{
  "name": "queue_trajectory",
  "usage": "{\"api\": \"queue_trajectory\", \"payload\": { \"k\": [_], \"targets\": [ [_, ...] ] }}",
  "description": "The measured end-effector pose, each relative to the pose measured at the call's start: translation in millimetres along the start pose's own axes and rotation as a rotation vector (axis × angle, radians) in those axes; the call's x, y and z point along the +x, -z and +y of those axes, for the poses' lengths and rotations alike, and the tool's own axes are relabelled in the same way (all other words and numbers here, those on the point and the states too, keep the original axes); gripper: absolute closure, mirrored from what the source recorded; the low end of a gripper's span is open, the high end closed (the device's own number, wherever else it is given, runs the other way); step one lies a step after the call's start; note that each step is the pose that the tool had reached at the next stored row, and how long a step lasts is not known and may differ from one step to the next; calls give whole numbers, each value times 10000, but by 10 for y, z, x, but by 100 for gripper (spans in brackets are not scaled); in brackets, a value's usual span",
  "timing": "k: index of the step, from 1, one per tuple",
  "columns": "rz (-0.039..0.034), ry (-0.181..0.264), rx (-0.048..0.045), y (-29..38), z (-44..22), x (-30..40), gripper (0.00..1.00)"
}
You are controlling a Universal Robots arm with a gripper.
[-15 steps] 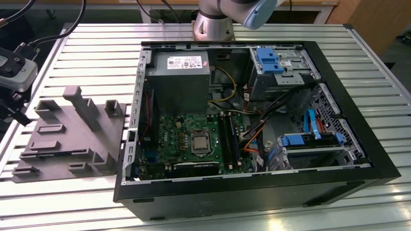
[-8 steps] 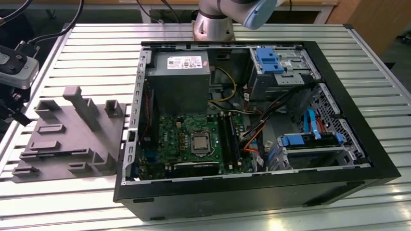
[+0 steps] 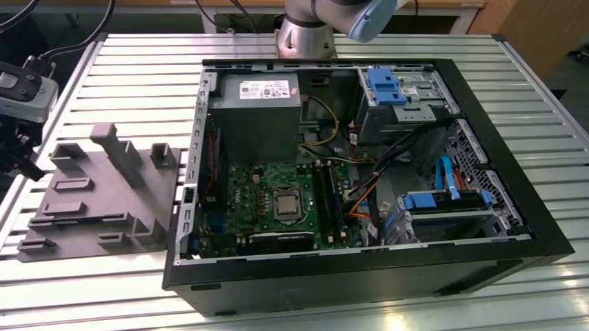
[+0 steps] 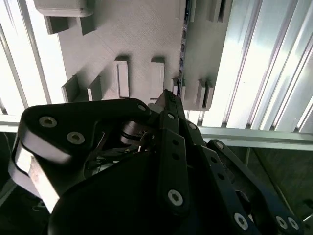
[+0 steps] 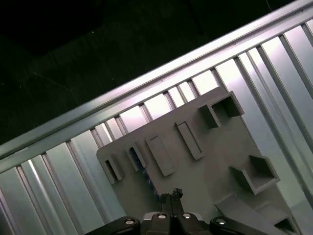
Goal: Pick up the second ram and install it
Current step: 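Pick up the second ram and move it above second insertion slot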
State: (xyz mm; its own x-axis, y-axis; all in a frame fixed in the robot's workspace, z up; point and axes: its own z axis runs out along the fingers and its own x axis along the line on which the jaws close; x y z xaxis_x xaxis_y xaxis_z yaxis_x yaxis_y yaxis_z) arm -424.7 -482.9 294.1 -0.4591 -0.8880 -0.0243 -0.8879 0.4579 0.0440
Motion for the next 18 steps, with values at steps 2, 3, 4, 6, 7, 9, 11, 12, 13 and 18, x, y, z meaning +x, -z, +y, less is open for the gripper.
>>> {"api": "queue_trajectory", "payload": {
  "k": [2, 3, 4, 6, 7, 9, 11, 12, 13, 18],
  "targets": [
    [14, 254, -5, -5, 0, 0, 89],
    [18, 374, -8, -7, 0, 0, 89],
    [24, 495, -11, -10, 1, 0, 89],
    [35, 731, -17, -15, 0, 1, 89],
    [42, 863, -20, -18, 0, 1, 89],
    [53, 1101, -25, -22, 0, 1, 89],
    [64, 1333, -30, -27, 0, 1, 89],
    [70, 1453, -33, -30, 1, 1, 89],
    [76, 1574, -35, -32, 1, 2, 89],
    [105, 2176, -49, -43, 1, 2, 89]
  ]
}}
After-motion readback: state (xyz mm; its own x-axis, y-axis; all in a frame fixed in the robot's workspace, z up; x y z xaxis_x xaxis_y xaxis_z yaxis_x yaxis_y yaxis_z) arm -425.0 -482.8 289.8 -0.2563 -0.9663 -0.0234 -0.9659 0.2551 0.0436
